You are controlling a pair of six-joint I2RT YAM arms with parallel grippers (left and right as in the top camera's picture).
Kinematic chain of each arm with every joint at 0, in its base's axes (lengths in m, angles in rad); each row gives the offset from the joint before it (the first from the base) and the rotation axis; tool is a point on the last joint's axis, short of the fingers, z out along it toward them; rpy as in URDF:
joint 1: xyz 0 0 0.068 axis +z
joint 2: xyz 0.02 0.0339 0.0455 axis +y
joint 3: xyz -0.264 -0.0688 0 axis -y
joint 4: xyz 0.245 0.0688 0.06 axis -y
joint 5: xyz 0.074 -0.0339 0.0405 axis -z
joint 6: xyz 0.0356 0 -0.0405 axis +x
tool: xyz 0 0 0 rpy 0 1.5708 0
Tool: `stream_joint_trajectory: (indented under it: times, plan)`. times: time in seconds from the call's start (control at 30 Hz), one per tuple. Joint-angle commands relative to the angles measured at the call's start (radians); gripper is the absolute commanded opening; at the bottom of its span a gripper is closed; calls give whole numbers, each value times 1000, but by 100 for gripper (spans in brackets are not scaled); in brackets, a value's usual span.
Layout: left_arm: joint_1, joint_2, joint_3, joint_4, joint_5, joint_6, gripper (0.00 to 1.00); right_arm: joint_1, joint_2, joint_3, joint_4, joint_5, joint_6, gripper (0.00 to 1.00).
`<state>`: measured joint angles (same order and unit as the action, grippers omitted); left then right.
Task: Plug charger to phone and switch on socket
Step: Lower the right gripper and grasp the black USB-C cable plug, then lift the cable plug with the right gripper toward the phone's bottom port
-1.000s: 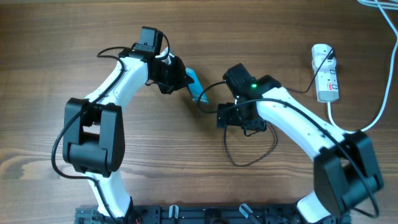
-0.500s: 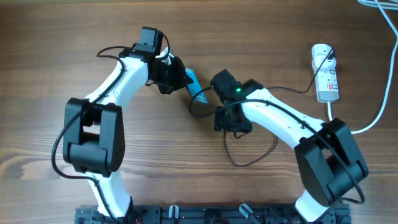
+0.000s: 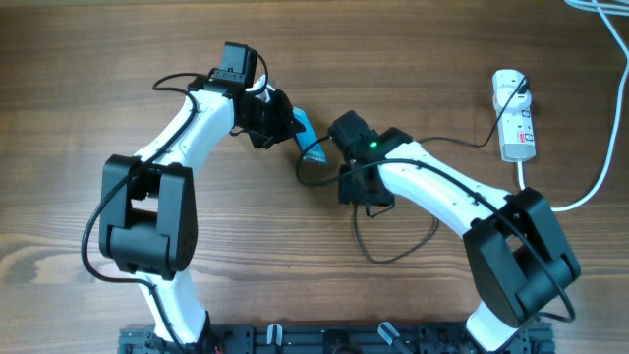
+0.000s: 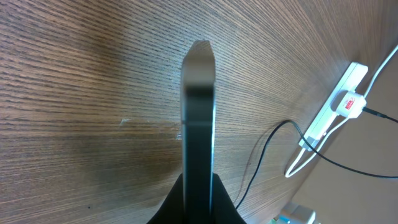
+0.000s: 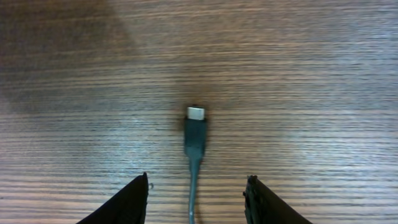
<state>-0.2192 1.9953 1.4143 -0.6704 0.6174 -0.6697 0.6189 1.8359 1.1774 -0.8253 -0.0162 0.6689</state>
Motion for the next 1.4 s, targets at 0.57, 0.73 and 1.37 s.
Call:
stream_joint_trajectory:
  times: [0.57, 0.73, 1.37]
  plan:
    - [9, -26, 5, -4, 9, 19, 4, 12, 112, -8, 21, 30, 11, 30]
    - [9, -26, 5, -4, 9, 19, 4, 12, 113, -8, 24, 16, 12, 24]
    - [9, -26, 5, -4, 9, 19, 4, 12, 113, -8, 25, -6, 14, 15]
